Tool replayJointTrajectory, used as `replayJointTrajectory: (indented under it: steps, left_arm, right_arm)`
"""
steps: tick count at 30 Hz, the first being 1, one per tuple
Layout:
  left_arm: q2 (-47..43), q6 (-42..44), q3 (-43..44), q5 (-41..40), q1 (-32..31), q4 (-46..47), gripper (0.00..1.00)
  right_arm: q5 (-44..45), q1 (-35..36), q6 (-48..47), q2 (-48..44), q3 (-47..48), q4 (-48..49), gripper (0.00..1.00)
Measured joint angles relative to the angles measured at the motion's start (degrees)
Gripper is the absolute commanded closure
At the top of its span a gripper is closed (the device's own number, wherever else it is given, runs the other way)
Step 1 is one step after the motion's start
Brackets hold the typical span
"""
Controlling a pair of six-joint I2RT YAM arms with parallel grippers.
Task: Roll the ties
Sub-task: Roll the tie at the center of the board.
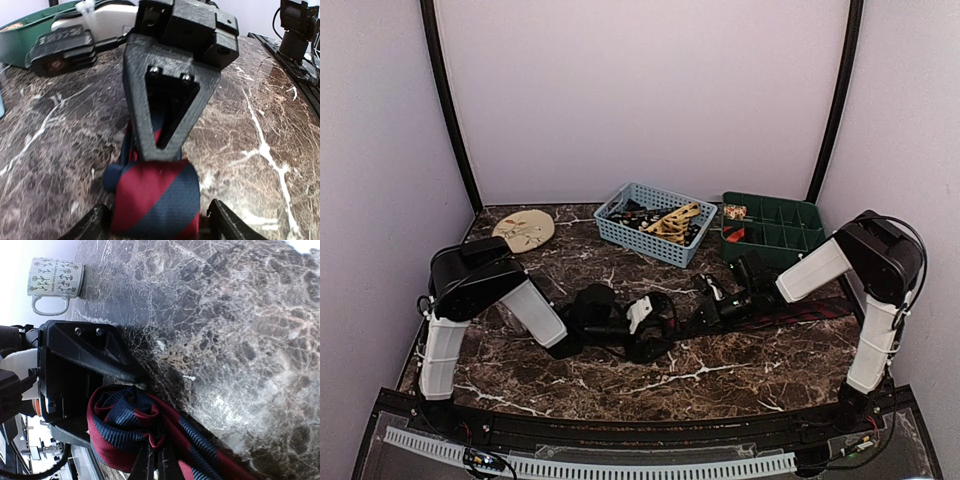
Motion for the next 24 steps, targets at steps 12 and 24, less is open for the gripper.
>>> replayJointTrajectory:
  steps: [12, 24]
  left_arm:
    - [1.77, 3.28, 4.35, 1.07, 0.15, -2.97, 0.76]
    - [-8.07, 7.98, 3.41, -3.45, 0.0, -24.55, 0.77]
  right_arm:
    - [-1.33, 0.04, 1.29, 0.92, 0.33, 1.62, 0.81]
    - [0.85, 0.66, 5.55, -5.25, 1.11, -3.5, 0.57]
